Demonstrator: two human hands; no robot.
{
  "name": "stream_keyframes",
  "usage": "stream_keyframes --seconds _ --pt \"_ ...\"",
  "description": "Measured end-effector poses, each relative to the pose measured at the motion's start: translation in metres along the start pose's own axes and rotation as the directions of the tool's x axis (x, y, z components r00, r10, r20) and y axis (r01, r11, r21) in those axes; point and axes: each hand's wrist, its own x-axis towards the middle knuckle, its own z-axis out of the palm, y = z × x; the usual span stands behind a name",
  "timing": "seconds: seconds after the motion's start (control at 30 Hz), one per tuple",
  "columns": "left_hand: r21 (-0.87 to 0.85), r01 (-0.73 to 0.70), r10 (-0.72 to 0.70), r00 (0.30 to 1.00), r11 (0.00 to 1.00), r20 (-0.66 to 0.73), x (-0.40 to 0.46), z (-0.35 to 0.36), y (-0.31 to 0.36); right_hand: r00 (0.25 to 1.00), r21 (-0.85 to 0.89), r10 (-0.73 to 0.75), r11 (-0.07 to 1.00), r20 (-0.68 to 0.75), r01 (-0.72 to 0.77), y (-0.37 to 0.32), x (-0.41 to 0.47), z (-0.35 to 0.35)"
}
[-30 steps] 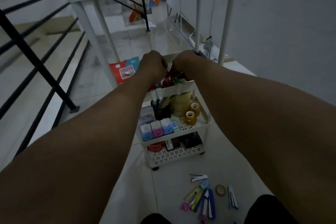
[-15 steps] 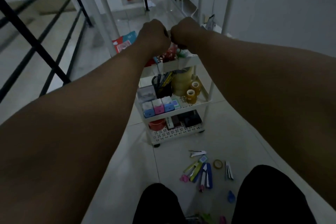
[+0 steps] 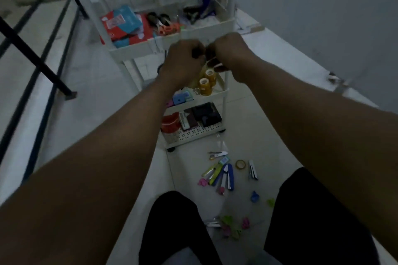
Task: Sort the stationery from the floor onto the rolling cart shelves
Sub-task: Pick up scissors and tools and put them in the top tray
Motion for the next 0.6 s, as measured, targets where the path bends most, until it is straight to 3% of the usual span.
stream_keyframes --seconds 0.1,0.23,0.5,0.6 --pt "-0.087 0.111 -0.091 0.974 0.990 0.207 -0.031 0.057 -0.021 0.986 -0.034 0.170 0.985 0.005 -0.169 0.066 -0.004 0.002" --pt "-0.007 0.329 -0.300 0.869 0.944 0.393 -0.074 0.138 -0.062 0.934 -0.146 0.356 0.925 0.012 -0.350 0.165 -0.006 0.013" --pt "0.334 0.569 -0.645 0.528 0.752 0.552 -0.180 0.265 -0.161 0.775 -0.409 0.632 0.708 0.005 -0.575 0.367 -0.044 0.062" --pt "0.368 0.594 -0.685 0.491 0.715 0.539 -0.204 0.291 -0.185 0.729 -0.478 0.684 0.638 -0.007 -0.603 0.414 -0.058 0.073"
